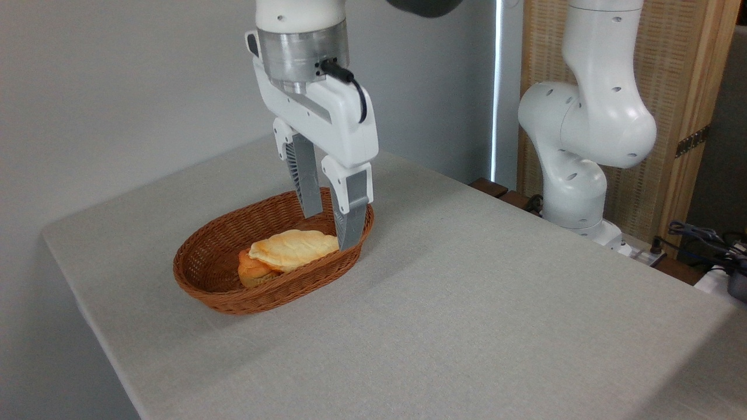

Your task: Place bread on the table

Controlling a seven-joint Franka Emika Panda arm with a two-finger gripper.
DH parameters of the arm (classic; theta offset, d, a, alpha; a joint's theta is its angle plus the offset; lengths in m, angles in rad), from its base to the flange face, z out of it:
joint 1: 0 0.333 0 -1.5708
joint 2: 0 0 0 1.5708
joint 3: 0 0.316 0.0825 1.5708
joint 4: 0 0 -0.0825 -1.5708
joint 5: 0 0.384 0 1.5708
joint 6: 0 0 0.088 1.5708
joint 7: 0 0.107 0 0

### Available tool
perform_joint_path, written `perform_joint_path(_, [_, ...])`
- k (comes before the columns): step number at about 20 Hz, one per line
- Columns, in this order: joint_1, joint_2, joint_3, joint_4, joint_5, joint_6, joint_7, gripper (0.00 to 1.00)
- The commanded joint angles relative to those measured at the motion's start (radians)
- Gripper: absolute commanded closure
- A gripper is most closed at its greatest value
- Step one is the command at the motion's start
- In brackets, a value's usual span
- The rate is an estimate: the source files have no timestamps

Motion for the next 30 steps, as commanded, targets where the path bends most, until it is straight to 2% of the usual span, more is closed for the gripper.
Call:
perform_joint_path(1, [-0.003,-0.033,-0.043,-0.093,-0.023,0.091,0.012,0.00])
perform_joint_path(2, [-0.008,-0.033,-0.055,-0.110,-0.024,0.104,0.011,0.00])
perform_joint_path(5, [-0.063,-0.035,-0.060,-0.171,-0.044,0.179,0.009,0.00])
perform_joint_path(8, [-0.086,-0.044,-0.060,-0.241,-0.063,0.284,0.004,0.00])
perform_joint_path(11, [-0.088,-0.047,-0.060,-0.275,-0.145,0.348,0.004,0.00])
perform_joint_path(14, [-0.088,-0.043,-0.060,-0.298,-0.260,0.373,0.004,0.00])
perform_joint_path(15, [-0.089,-0.043,-0.060,-0.307,-0.277,0.375,0.004,0.00])
perform_joint_path(18, [-0.114,-0.035,-0.060,-0.326,-0.279,0.388,0.006,0.00])
perform_joint_path(21, [-0.117,-0.021,-0.061,-0.326,-0.294,0.388,0.004,0.00])
perform_joint_path(24, [-0.117,-0.021,-0.060,-0.324,-0.405,0.388,0.003,0.00])
perform_joint_path(30, [-0.120,-0.021,-0.060,-0.335,-0.399,0.387,0.009,0.00])
